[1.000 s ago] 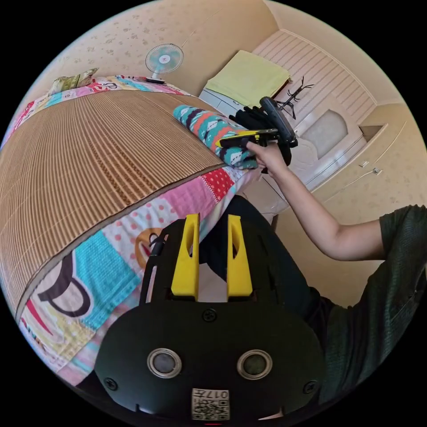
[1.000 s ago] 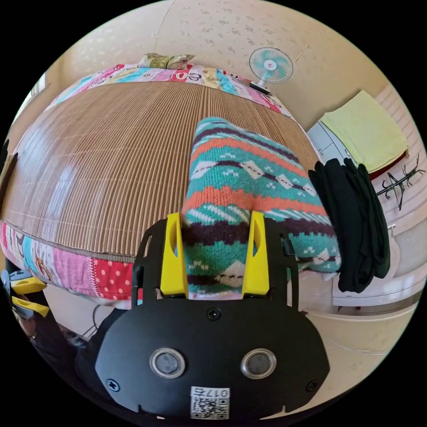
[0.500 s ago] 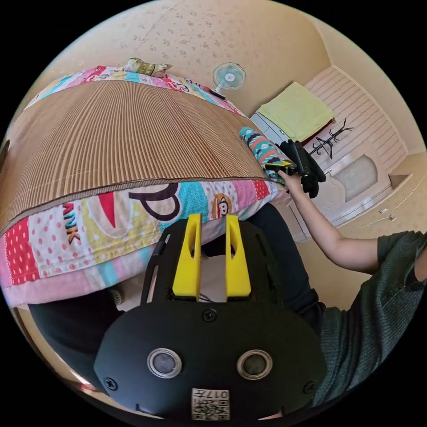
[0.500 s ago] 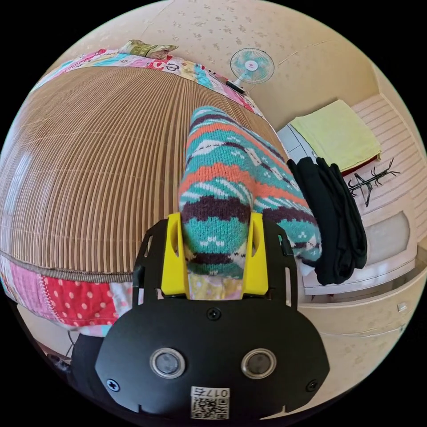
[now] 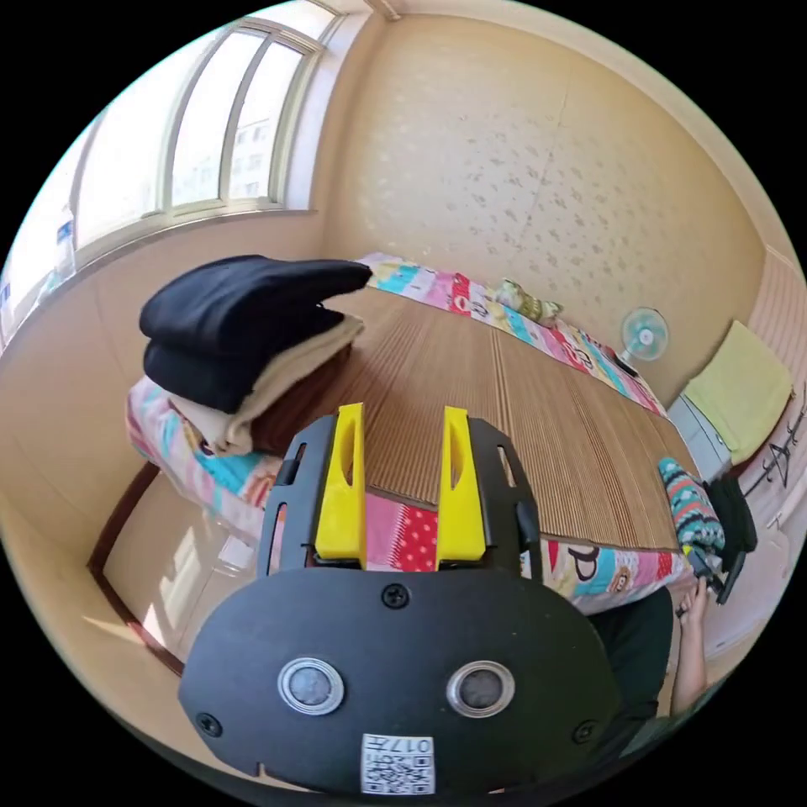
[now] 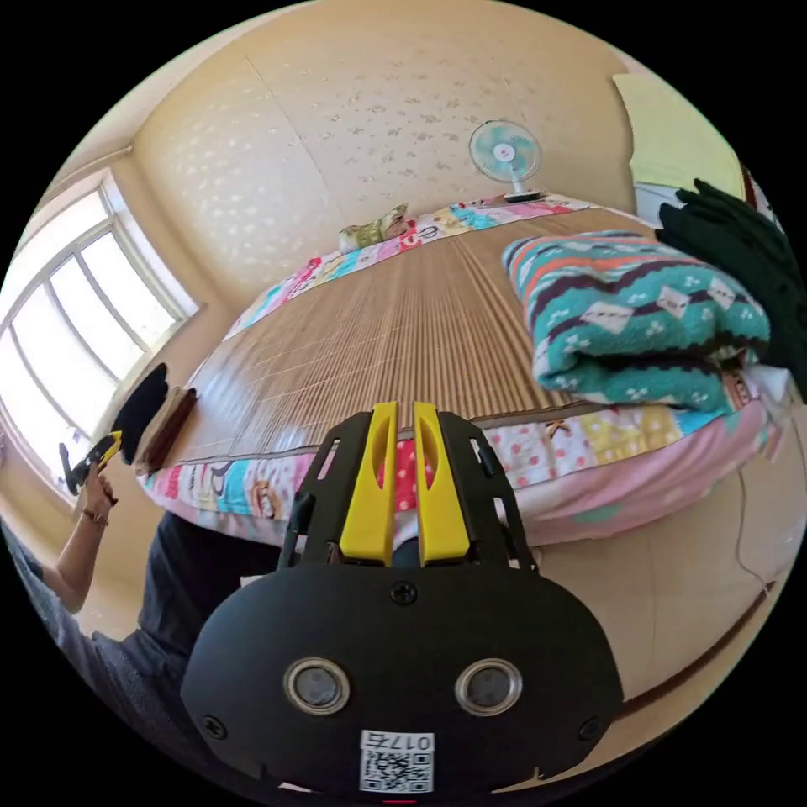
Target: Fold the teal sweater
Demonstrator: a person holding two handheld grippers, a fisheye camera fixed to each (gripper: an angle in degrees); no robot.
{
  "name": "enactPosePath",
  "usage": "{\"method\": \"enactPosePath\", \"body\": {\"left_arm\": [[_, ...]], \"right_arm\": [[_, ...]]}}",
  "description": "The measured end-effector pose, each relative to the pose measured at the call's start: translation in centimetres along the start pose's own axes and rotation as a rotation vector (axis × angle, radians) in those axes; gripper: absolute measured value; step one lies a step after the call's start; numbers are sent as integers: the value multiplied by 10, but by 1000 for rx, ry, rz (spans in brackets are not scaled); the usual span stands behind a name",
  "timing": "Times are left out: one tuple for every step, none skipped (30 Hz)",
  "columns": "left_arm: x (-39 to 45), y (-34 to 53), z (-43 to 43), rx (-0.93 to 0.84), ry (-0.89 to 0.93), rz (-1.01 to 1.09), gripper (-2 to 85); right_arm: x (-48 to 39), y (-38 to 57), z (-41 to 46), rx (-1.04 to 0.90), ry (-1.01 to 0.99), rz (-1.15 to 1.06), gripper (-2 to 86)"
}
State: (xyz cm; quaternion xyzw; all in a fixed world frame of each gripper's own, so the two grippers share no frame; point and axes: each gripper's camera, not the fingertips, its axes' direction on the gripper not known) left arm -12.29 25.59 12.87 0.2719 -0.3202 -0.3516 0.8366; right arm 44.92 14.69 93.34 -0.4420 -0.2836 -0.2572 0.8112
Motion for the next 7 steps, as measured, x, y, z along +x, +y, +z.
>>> {"method": "enactPosePath", "body": {"left_arm": [[-14, -29, -11, -5, -27, -19, 136], [-23, -54, -20, 8, -55, -6, 138], [-26, -66, -24, 16, -80, 4, 139], [-33, -87, -26, 23, -152, 15, 142], [-40, -107, -22, 11, -226, 23, 147], [-44, -116, -17, -5, -258, 28, 152], [-52, -135, -6, -49, -305, 39, 159]], "right_arm": [[4, 5, 5, -34, -68, -39, 18], [6, 6, 7, -45, -92, -55, 16], [10, 3, 4, -58, -118, -79, 12], [15, 0, 0, -54, -122, -85, 10], [20, -1, -1, -47, -121, -78, 9], [31, -3, -3, -44, -128, -49, 8], [44, -7, -4, -61, -149, -9, 7]]}}
